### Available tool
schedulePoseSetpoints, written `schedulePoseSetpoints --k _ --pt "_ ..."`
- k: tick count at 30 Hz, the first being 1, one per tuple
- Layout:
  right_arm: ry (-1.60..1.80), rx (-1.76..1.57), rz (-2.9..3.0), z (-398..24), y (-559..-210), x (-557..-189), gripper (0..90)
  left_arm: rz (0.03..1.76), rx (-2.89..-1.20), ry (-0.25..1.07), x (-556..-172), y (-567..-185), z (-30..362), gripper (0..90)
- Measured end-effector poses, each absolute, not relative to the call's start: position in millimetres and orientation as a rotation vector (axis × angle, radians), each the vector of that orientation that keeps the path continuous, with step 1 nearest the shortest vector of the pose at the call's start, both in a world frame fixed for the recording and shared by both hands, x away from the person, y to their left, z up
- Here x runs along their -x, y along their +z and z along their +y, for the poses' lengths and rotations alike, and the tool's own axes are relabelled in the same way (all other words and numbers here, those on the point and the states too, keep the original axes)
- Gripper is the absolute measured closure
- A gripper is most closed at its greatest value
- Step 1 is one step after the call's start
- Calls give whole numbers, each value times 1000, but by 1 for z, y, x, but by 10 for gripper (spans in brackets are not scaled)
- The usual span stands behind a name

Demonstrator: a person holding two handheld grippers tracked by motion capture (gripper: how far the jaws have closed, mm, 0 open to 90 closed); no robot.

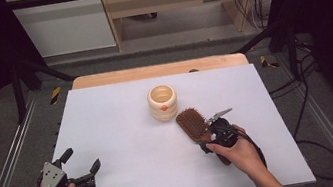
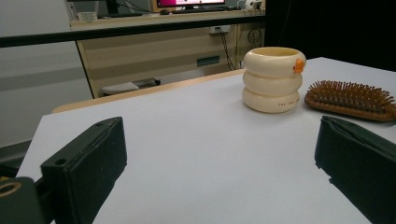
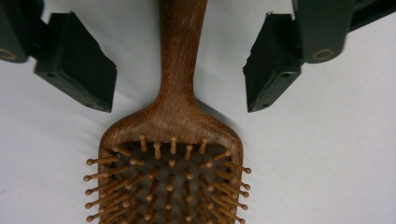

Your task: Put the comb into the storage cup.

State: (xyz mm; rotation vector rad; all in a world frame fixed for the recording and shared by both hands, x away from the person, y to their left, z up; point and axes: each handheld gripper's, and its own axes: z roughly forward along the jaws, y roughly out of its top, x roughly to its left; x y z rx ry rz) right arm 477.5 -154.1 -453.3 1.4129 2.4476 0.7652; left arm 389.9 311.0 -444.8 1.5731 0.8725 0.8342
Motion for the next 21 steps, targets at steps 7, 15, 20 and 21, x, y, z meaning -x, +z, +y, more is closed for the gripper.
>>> schedulePoseSetpoints --k 7,15,20,21 --pt "759 -1416 2451 -158 -453 -478 424 865 -1578 834 -391 -445 309 24" --pt "744 -1411 2473 -159 -454 -477 535 867 -1581 839 -390 -445 310 24" --pt "730 -1401 2491 -157 -456 -477 570 865 -1583 838 -390 -445 309 24" --pt "729 -1403 2492 -157 -457 -477 574 864 -1583 837 -390 -445 309 24"
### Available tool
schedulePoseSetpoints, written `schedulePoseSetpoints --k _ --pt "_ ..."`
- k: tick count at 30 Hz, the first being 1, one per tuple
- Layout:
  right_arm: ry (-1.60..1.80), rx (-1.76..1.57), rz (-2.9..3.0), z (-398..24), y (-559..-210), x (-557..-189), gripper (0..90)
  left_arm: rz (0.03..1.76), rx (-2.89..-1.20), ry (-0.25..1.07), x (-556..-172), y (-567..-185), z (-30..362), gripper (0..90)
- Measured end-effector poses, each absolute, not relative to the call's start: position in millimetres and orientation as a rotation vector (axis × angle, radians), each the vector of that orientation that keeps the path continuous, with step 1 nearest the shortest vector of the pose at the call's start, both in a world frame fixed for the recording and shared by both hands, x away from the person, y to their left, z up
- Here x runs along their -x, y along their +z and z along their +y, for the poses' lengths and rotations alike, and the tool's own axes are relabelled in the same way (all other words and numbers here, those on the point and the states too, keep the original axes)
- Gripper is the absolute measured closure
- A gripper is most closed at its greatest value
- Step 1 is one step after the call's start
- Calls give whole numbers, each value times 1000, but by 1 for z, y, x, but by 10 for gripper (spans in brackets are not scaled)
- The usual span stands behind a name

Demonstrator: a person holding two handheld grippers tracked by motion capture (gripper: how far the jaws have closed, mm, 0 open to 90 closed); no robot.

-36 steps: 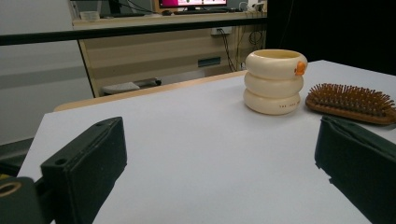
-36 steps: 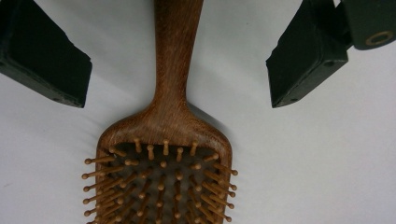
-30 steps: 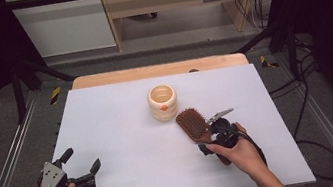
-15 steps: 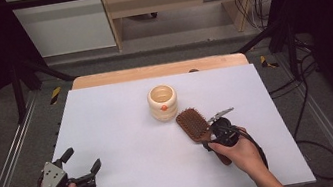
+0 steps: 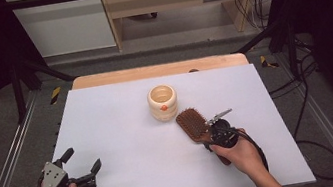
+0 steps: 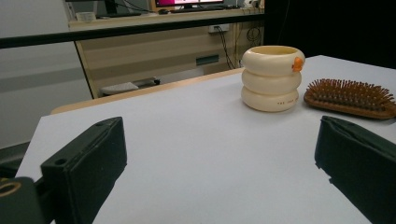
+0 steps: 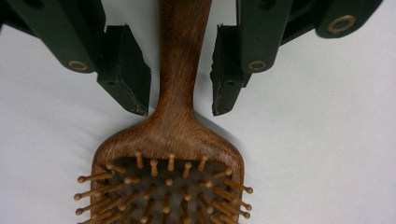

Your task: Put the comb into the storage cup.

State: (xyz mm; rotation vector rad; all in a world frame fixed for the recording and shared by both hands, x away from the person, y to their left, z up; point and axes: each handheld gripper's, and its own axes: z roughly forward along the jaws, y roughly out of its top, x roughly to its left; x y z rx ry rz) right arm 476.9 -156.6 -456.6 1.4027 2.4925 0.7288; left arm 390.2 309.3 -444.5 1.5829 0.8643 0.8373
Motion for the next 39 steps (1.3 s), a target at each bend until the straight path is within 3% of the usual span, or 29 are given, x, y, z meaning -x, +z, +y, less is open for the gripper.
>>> schedulePoseSetpoints --k 22,39 --pt "636 -1396 2472 -151 -458 -476 700 864 -1584 839 -390 -444 309 24" --pt "732 -1374 2445 -165 -450 -471 723 878 -1573 844 -390 -444 312 24"
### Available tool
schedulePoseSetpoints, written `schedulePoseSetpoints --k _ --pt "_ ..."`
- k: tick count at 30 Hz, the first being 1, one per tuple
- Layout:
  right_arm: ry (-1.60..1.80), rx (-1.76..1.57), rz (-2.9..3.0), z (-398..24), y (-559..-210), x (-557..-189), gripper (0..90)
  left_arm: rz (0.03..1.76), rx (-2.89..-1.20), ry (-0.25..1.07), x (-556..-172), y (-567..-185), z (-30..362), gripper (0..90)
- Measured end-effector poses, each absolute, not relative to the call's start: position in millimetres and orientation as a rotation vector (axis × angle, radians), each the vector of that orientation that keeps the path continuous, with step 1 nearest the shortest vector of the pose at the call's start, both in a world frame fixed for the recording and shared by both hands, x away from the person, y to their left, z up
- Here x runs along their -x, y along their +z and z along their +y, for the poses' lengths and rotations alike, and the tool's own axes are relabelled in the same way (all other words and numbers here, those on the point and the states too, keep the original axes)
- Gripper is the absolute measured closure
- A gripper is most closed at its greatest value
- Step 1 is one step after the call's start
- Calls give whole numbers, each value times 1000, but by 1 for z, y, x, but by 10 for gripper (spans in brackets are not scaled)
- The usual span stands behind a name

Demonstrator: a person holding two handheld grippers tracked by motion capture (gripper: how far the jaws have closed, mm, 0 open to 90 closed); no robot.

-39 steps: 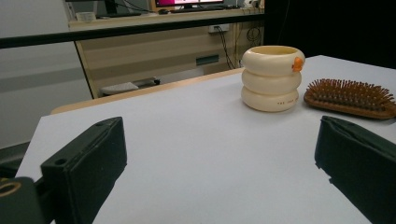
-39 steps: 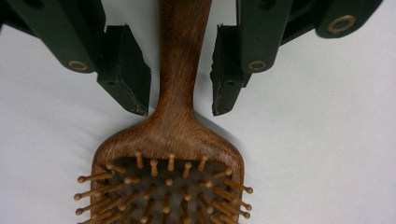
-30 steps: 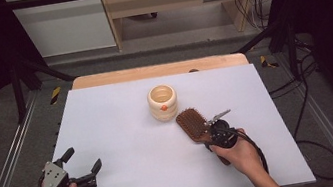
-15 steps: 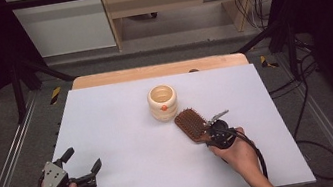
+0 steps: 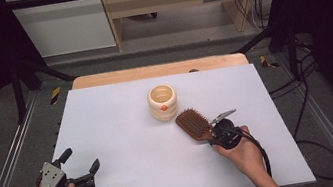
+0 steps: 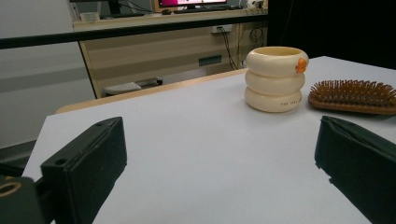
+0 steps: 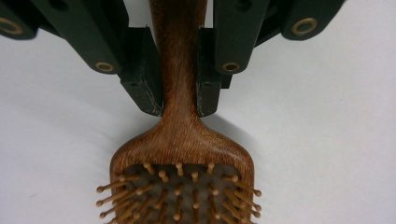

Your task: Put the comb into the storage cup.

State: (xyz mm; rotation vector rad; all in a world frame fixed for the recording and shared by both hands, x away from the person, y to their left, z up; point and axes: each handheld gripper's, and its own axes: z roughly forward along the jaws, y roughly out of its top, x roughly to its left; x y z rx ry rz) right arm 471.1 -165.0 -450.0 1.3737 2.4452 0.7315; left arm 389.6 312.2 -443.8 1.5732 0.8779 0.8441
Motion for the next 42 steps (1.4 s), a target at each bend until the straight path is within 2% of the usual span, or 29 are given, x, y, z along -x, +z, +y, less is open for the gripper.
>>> schedulePoseSetpoints --k 25,33,42 --pt "627 -1405 2534 -170 -455 -478 718 874 -1585 845 -390 -444 309 24" --pt "617 -1397 2563 -169 -454 -485 649 870 -1590 844 -390 -444 309 24" --pt "560 -1310 2603 -166 -454 -488 722 865 -1597 839 -390 -445 307 24"
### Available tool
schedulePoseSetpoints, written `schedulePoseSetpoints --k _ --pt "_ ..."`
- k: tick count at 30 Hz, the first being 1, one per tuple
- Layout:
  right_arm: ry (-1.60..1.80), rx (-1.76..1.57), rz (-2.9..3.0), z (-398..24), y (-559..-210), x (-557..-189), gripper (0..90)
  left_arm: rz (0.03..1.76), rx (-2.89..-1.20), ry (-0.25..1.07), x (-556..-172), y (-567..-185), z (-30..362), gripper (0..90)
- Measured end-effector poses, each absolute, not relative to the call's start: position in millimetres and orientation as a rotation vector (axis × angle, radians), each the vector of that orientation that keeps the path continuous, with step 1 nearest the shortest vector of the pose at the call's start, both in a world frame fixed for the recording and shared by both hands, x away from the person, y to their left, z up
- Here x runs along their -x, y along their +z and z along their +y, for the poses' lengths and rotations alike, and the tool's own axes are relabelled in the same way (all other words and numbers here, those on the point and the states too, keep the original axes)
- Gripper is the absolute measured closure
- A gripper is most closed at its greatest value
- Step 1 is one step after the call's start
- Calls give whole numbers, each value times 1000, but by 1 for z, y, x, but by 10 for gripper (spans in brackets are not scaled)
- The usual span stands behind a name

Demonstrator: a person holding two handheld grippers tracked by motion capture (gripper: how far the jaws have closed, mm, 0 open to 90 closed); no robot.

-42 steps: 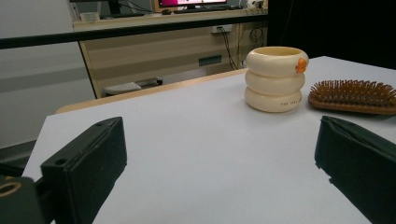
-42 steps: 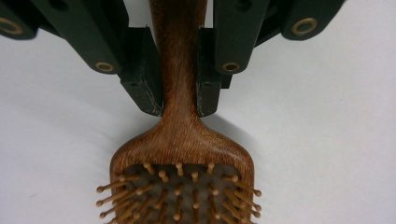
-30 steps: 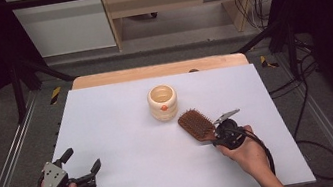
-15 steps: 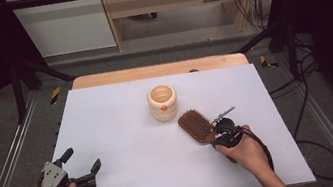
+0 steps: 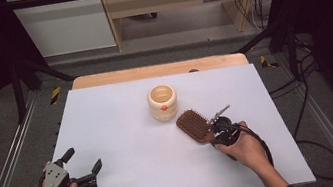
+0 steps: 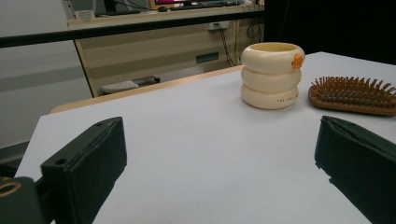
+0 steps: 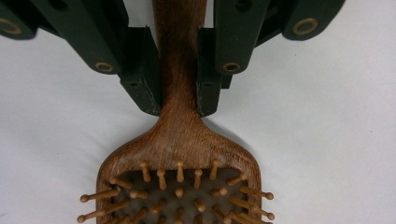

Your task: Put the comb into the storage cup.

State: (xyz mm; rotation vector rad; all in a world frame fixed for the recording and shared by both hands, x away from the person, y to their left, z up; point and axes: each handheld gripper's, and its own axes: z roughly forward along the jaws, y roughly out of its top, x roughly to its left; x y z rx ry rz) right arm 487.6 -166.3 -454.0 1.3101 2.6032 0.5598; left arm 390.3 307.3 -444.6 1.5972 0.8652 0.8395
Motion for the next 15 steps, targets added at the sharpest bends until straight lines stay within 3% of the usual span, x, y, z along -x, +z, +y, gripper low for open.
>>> schedulePoseSetpoints --k 15 --pt "687 -1283 2506 -182 -450 -472 726 873 -1592 841 -390 -444 308 24"
